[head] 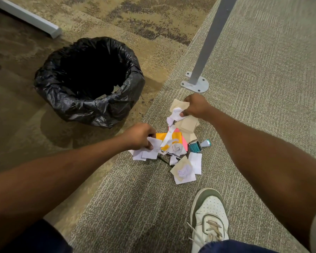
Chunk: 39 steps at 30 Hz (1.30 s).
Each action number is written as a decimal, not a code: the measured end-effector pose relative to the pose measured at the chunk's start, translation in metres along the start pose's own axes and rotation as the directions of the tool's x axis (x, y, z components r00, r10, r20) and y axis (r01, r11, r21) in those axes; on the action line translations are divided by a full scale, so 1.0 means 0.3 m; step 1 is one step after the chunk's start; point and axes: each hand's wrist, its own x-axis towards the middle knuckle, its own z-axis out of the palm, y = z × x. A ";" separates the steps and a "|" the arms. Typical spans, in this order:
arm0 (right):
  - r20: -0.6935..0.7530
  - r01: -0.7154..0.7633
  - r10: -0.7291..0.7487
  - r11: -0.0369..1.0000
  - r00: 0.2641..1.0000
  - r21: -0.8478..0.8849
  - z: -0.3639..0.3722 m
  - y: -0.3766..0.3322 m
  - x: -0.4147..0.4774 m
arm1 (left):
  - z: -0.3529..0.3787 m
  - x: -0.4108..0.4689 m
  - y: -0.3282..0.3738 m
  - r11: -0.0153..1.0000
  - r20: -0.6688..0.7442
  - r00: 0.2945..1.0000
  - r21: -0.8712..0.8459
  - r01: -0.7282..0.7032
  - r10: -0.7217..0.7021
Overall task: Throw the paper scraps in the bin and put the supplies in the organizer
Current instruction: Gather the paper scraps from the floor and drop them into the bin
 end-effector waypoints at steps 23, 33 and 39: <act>0.135 0.281 -0.283 0.959 0.950 0.030 -0.222 -0.267 0.034 | -0.221 -0.165 0.094 0.990 -0.162 0.979 -0.048 -0.134 0.125; -0.038 0.447 -0.452 0.862 0.891 0.240 -0.416 -0.506 -0.032 | -0.440 -0.267 0.153 0.979 -0.331 0.932 -0.087 -0.185 0.147; -0.255 0.552 -0.491 0.761 0.833 0.339 -0.450 -0.671 -0.040 | -0.595 -0.331 0.113 0.987 -0.567 0.823 -0.132 -0.088 -0.002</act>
